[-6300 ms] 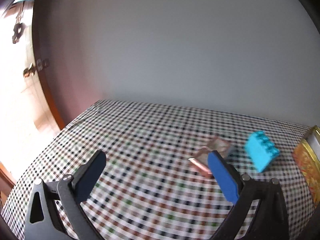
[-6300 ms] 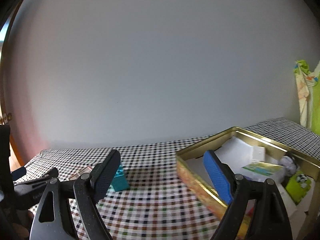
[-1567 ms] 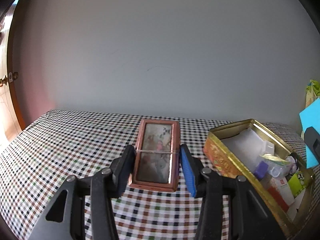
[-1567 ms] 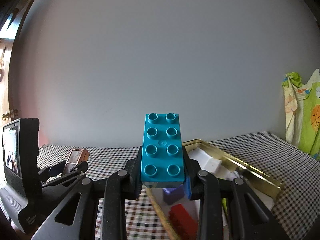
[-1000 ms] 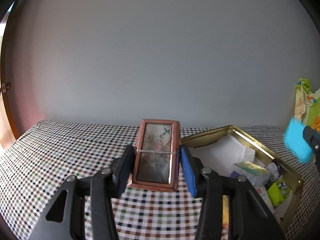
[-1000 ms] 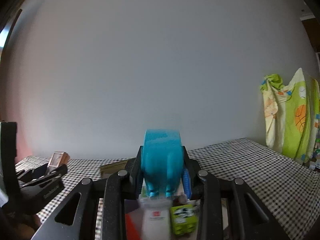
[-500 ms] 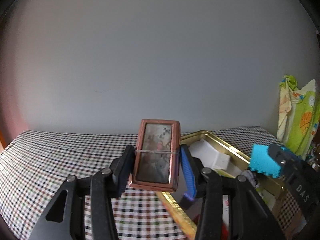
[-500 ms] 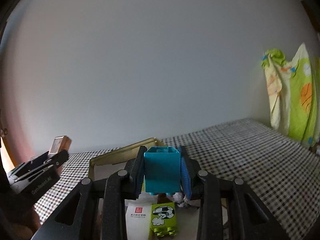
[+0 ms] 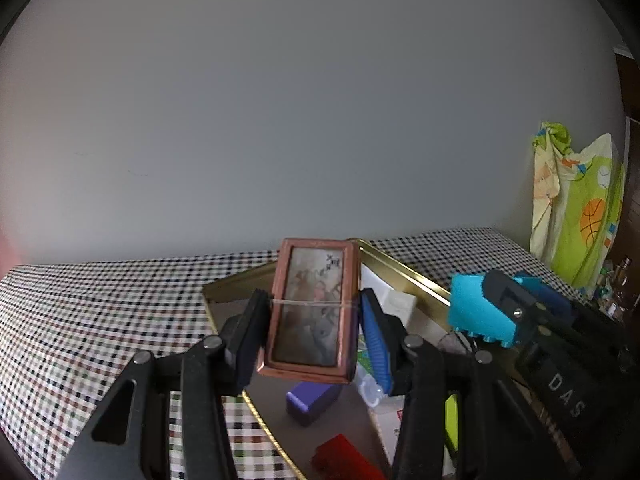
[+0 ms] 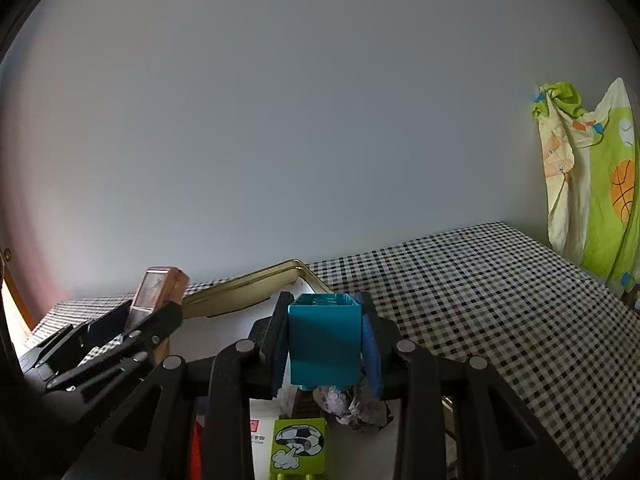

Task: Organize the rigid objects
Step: 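Carry the copper box and cyan brick over the gold tin with both tools, then open the left tool to drop the copper box while the right tool releases the cyan brick into the tin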

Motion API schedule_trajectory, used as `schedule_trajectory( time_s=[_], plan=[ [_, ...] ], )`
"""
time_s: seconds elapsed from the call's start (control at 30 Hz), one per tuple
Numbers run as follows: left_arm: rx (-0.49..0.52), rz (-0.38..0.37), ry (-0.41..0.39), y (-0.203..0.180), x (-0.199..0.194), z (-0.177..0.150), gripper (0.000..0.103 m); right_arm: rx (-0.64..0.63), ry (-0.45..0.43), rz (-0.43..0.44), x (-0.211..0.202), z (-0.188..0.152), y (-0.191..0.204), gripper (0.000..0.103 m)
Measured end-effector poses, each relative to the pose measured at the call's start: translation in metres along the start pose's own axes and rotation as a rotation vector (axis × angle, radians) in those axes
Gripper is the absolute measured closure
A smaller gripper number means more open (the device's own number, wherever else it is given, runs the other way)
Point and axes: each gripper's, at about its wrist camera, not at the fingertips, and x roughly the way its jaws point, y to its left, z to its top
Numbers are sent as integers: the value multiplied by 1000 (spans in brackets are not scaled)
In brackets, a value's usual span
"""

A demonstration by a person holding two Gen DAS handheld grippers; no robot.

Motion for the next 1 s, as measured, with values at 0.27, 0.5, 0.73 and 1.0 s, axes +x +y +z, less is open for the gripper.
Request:
schedule_trajectory(
  time_s=[0.27,0.5,0.73,1.0],
  plan=[
    [20,0,37,-11,1,-8,57,-8,26,14,7,-4,8,69],
    [14,4,78,-25,22,-6,58,-5,87,54,26,1,6,69],
    [2,41,140,-31,41,-11,58,40,129,105,38,4,0,69],
    [9,42,174,-39,49,-12,58,45,151,144,40,4,3,68]
  ],
)
